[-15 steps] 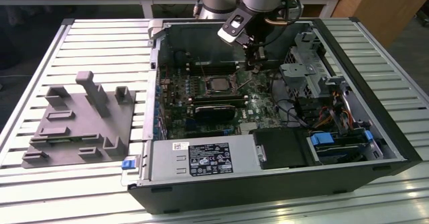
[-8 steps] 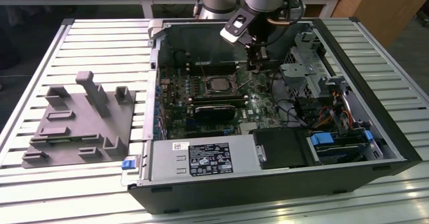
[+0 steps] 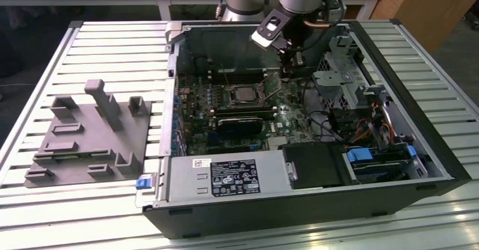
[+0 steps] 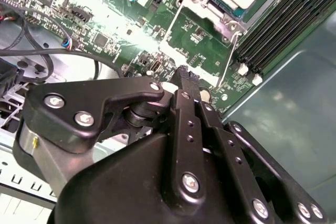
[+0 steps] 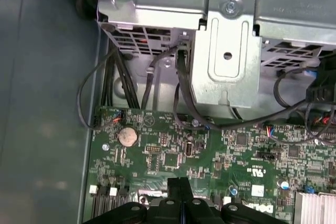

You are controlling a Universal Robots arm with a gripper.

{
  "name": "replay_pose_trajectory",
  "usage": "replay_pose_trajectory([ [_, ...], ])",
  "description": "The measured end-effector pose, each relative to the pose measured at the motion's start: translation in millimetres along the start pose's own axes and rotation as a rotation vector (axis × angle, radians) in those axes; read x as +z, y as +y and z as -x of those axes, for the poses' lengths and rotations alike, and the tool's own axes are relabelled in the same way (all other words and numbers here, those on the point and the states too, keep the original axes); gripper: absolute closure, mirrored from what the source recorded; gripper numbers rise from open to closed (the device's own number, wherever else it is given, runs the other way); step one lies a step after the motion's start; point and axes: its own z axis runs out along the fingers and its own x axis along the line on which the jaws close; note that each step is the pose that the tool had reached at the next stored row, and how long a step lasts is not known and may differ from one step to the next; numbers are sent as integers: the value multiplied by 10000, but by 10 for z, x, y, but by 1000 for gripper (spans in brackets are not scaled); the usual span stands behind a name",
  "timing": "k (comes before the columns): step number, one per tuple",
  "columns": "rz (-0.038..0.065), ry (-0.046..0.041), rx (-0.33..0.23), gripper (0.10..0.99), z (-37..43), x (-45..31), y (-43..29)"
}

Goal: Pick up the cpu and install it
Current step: 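Close the cpu cover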

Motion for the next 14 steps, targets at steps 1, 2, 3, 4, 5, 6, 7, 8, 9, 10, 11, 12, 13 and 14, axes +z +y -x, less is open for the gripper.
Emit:
replay_pose_trajectory([
  [1, 0, -2, 7, 980, -4, 2, 10],
  [2, 0, -4, 24, 980, -11, 4, 20],
  [3, 0, -6, 41, 980, -15, 7, 30],
  [4, 0, -7, 61, 980, -20, 10, 39],
  [5, 1, -6, 81, 980, -23, 15, 47],
  [6, 0, -8, 92, 980, -26, 19, 54],
  [7, 0, -9, 99, 980, -28, 24, 62],
  [8, 0, -9, 105, 980, -32, 29, 70],
  [9, 0, -9, 110, 980, -35, 34, 78],
  [10, 0, -10, 115, 980, -40, 38, 86],
  [11, 0, -10, 120, 980, -43, 42, 94],
  [12, 0, -10, 125, 980, -47, 48, 101],
  [13, 0, -10, 130, 980, -51, 53, 107],
  [14, 0, -10, 134, 980, -56, 59, 111],
])
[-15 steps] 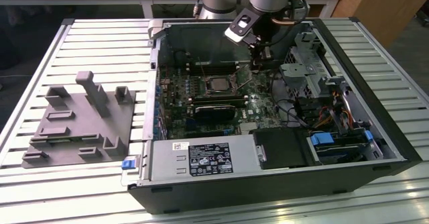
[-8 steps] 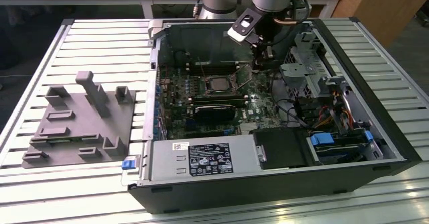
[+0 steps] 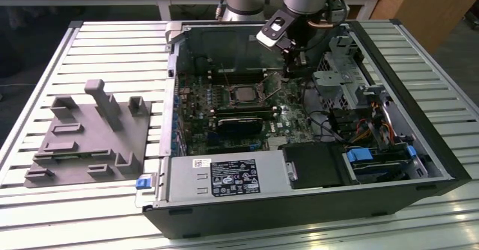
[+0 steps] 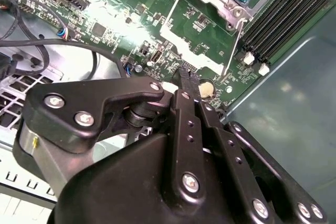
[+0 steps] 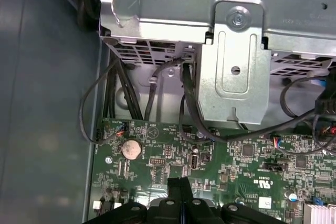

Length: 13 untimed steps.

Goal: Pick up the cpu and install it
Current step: 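Close the cpu cover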

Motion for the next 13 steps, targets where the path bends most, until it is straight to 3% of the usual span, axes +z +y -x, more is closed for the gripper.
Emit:
replay_pose_trajectory([
  [7, -18, 0, 10, 980, -10, 83, 9],
  [13, -119, 6, 10, 980, -11, 113, -16],
])
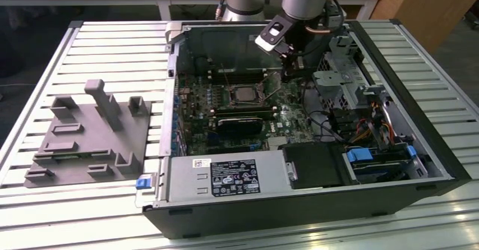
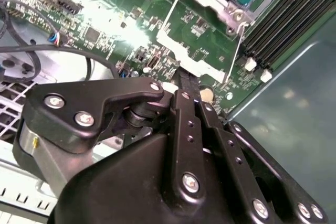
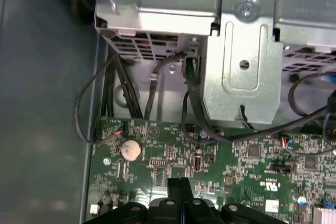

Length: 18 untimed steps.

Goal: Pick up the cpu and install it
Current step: 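Close the cpu cover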

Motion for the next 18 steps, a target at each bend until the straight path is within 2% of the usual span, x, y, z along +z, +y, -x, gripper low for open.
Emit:
replay_pose_trajectory([
  [7, -172, 14, 3, 980, -7, -3, -110],
  [18, -193, 14, 4, 980, -19, 2, -316],
])
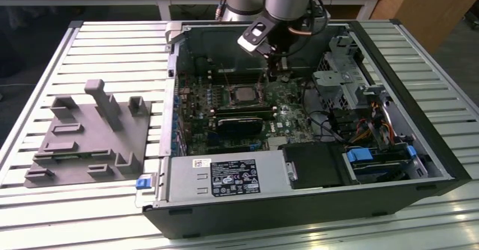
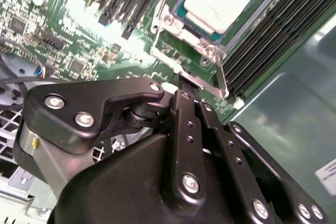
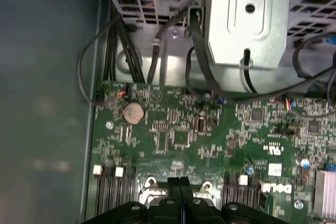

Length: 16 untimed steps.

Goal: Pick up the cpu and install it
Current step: 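Close the cpu cover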

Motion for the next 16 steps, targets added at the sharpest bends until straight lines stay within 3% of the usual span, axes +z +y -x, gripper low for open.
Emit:
replay_pose_trajectory([
  [16, 0, 1, -1, 980, -15, 41, -241],
])
